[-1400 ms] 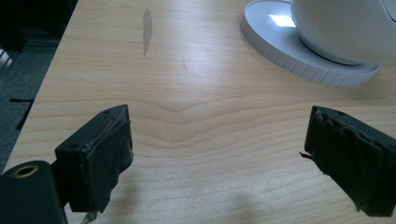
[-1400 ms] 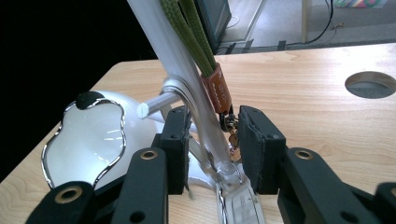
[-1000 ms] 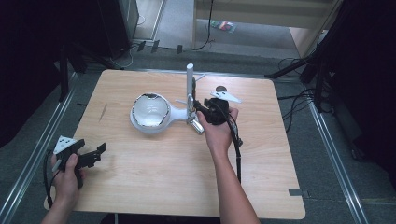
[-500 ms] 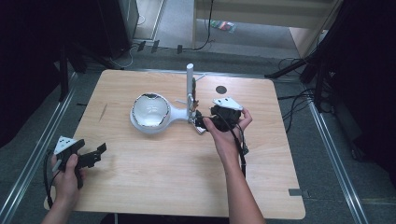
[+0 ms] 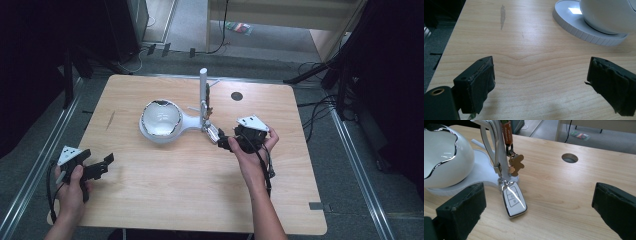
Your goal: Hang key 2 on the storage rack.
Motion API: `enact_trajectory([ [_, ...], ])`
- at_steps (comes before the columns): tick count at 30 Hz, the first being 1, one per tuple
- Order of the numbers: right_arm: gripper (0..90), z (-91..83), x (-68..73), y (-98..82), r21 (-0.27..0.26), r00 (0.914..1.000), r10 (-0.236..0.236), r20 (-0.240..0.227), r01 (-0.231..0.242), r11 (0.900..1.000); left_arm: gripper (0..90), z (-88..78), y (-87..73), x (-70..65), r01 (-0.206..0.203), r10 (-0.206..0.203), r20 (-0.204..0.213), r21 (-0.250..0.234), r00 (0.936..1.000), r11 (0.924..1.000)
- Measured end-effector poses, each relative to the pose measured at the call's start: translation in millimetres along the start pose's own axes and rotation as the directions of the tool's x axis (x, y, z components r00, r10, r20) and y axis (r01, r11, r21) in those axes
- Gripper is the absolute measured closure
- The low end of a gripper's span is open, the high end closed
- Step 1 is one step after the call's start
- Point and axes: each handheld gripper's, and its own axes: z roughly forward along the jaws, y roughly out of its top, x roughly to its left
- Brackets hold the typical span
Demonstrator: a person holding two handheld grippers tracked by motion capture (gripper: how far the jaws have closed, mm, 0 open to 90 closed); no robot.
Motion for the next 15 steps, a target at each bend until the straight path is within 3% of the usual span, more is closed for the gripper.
enact_trajectory([
  [15,0.0,-19.9,-30.8,-36.0,0.019,0.999,0.017,0.042,-0.018,1.0,8.0,-0.2,0.0,-0.1,-0.003,0.003,-0.001,0.001,1.0,1.0],
])
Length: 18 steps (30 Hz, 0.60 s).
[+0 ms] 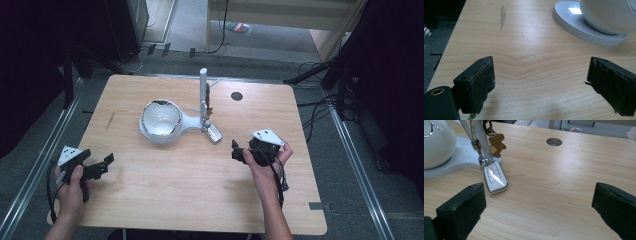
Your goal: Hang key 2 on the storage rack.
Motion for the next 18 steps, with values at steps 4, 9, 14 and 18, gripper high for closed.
enact_trajectory([
  [4,0.0,-6.3,-11.6,-9.7,0.003,0.9998,0.013,0.017,-0.013,1.0,8.0,0.2,-0.1,-0.2,0.0,0.0,-0.001,-0.002,1.0,1.0],
  [9,0.0,-14.3,-26.4,-20.6,0.003,0.9987,0.026,0.044,-0.026,1.0,8.0,0.3,0.0,-0.4,0.002,-0.002,-0.001,-0.003,1.0,1.0],
  [14,0.0,-21.6,-41.9,-34.7,0.005,0.9967,0.039,0.071,-0.039,0.999,8.1,0.3,0.0,-0.4,0.002,-0.002,0.0,-0.002,1.0,1.0],
  [18,0.0,-27.0,-52.9,-44.7,0.015,0.9941,0.053,0.095,-0.054,0.998,8.0,0.3,0.0,-0.5,-0.001,0.001,-0.001,-0.001,1.0,1.0],
])
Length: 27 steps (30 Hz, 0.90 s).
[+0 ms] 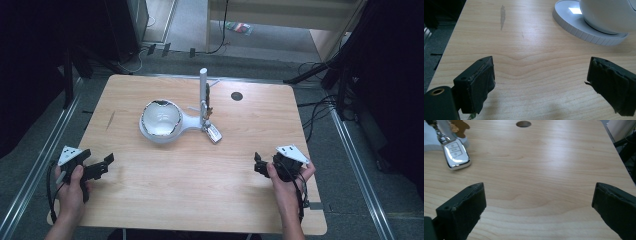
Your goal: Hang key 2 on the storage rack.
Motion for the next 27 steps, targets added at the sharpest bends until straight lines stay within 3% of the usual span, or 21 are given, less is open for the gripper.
enact_trajectory([
  [22,0.0,-16.9,-49.5,-43.8,0.009,0.9948,0.072,0.072,-0.073,0.997,8.0,0.1,0.0,0.0,0.0,0.0,-0.001,0.0,1.0,1.0],
  [27,0.0,-21.5,-57.1,-50.8,-0.006,0.9952,0.079,0.058,-0.078,0.997,8.0,0.3,0.0,-0.1,0.002,-0.002,-0.002,0.0,1.0,1.0],
])
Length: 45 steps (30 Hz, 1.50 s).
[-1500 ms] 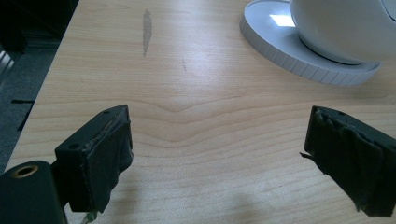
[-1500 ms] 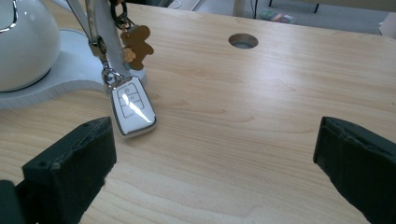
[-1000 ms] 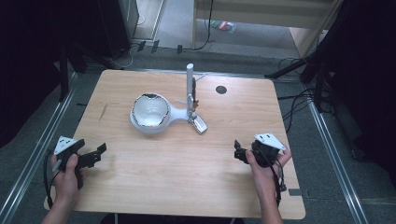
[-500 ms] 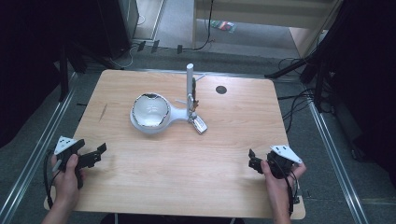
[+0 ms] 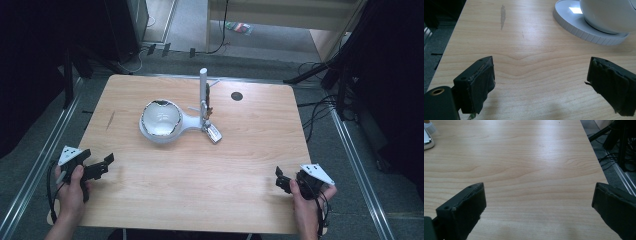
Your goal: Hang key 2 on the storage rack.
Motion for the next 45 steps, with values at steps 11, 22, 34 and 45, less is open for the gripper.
enact_trajectory([
  [11,0.0,-11.6,-18.7,-13.5,-0.01,0.999,0.044,0.008,-0.044,0.999,8.0,0.0,0.0,0.4,0.003,-0.003,-0.001,0.0,1.0,1.0],
  [22,0.0,-25.2,-35.2,-23.3,-0.021,0.9972,0.071,0.023,-0.07,0.997,8.0,-0.2,0.0,0.8,0.007,-0.007,0.001,0.001,1.0,1.0],
  [34,0.0,-33.4,-41.6,-27.9,-0.04,0.9949,0.101,0.004,-0.101,0.994,8.0,-0.5,-0.1,1.0,0.008,-0.008,0.004,0.001,1.0,1.0],
  [45,0.0,-30.7,-42.4,-26.4,-0.035,0.9935,0.114,0.006,-0.113,0.993,8.0,0.0,-0.1,1.1,0.01,-0.01,0.002,-0.001,0.9999,0.9999],
])
